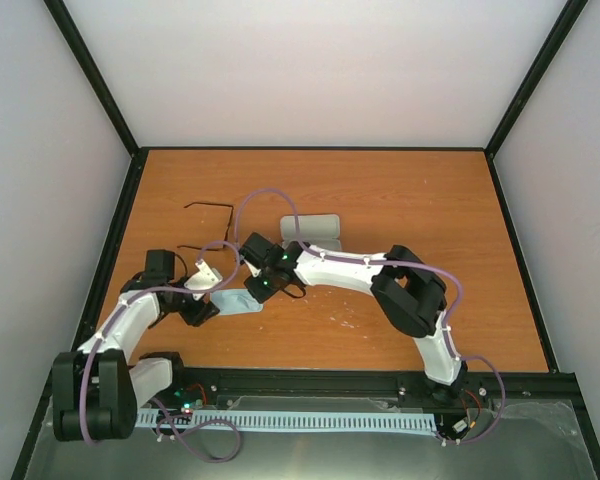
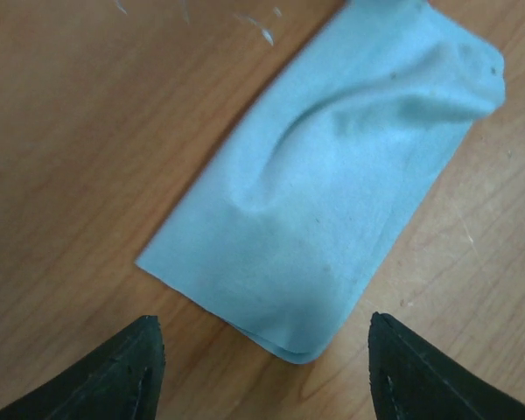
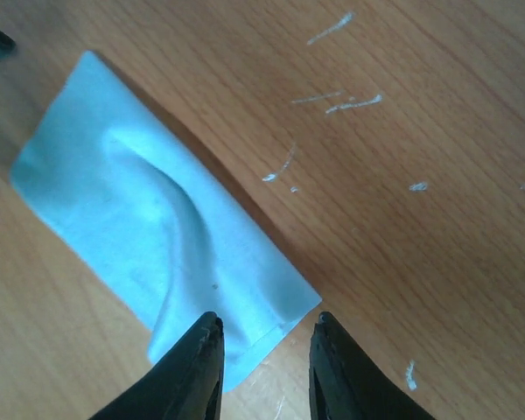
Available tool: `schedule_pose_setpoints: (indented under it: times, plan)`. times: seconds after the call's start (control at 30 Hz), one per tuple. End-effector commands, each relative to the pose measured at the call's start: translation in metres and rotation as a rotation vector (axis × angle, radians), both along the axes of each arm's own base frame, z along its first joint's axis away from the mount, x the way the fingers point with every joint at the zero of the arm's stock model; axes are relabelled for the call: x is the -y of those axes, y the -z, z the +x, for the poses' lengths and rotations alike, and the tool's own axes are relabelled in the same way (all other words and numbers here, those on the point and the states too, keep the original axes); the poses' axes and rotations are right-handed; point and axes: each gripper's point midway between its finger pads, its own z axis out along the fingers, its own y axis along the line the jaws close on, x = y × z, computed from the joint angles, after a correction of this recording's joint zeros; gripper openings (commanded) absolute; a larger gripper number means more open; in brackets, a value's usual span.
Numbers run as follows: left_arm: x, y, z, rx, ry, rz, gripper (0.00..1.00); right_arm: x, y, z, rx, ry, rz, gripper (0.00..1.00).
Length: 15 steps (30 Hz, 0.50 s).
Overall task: Organize the sunglasses
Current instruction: Pick up the glasses cleaning cloth from the center of the board.
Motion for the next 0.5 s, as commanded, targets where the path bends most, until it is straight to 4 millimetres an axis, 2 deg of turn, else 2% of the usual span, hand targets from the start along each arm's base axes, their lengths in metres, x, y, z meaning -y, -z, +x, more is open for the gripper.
schedule_pose_setpoints:
  times: [0.0, 0.17, 0.47]
  plan:
    - [0.001, -0.032, 0.028, 0.153, -0.032, -0.013, 0.66, 0.002, 0.014, 0.01, 0.022, 0.028, -0.056, 0.3]
    - [0.006, -0.057, 0.047, 0.221, -0.061, -0.071, 0.67, 0.008, 0.024, 0.012, 0.023, 0.029, -0.09, 0.33]
    - [0.009, -0.059, 0.057, 0.202, -0.07, -0.105, 0.67, 0.001, 0.031, 0.012, 0.011, 0.008, -0.087, 0.4]
